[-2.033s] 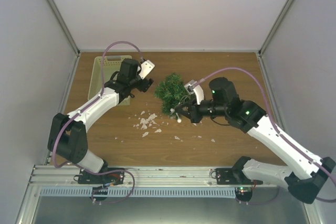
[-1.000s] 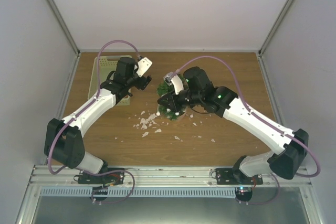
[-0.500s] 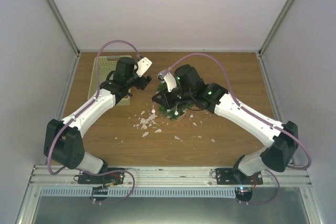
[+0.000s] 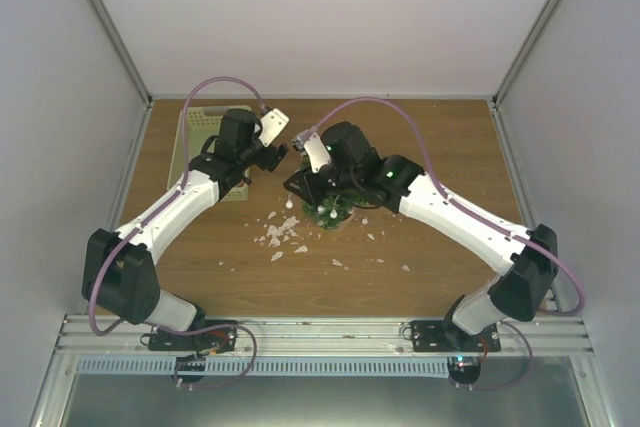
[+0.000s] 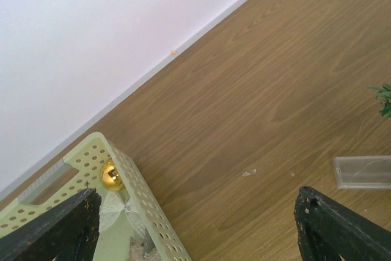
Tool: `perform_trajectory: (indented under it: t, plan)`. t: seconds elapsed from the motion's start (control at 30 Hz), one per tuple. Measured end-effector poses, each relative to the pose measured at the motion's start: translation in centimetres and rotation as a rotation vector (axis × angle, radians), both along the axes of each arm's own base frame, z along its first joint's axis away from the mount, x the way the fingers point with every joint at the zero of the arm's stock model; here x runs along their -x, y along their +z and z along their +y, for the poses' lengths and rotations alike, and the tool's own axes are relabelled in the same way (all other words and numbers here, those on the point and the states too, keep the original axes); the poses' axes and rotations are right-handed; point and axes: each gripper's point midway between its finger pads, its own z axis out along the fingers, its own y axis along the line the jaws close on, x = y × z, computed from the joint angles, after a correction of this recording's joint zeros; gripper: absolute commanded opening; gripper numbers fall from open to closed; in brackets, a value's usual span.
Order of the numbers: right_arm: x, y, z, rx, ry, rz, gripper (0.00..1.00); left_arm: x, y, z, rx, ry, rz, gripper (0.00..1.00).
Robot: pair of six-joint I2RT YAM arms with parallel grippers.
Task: Decorate the small christmas tree
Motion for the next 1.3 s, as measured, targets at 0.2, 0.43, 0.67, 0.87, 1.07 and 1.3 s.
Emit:
perform_trajectory:
  t: [0.2, 0.43, 0.67, 0.87, 1.07, 1.3]
  plan:
    - [-0.1, 0.2, 0.5, 0.017, -0.003, -0.028, 0.38, 0.2, 0.4, 0.1, 0.004, -0.001, -0.009, 0.86]
    - [-0.2, 0.7, 0.9, 0.028, -0.012, -0.062, 0.51, 0.1, 0.3, 0.2, 0.003, 0.003, -0.007, 0.87]
    - [-0.5, 1.0, 1.2, 0.038, -0.02, -0.074, 0.76, 0.1, 0.6, 0.7, 0.004, 0.012, -0.014, 0.87]
    - [-0.2, 1.0, 1.6, 0.05, -0.012, -0.054, 0.75, 0.4, 1.1, 0.7, 0.011, 0.003, -0.019, 0.87]
    - [-0.2, 1.3, 1.6, 0.049, -0.016, -0.047, 0.76, 1.5, 1.5, 0.9, 0.003, -0.018, -0.002, 0.89]
    - [0.0, 1.0, 1.5, 0.056, -0.014, -0.038, 0.76, 4.6, 5.3, 2.1, 0.036, -0.06, -0.064, 0.96]
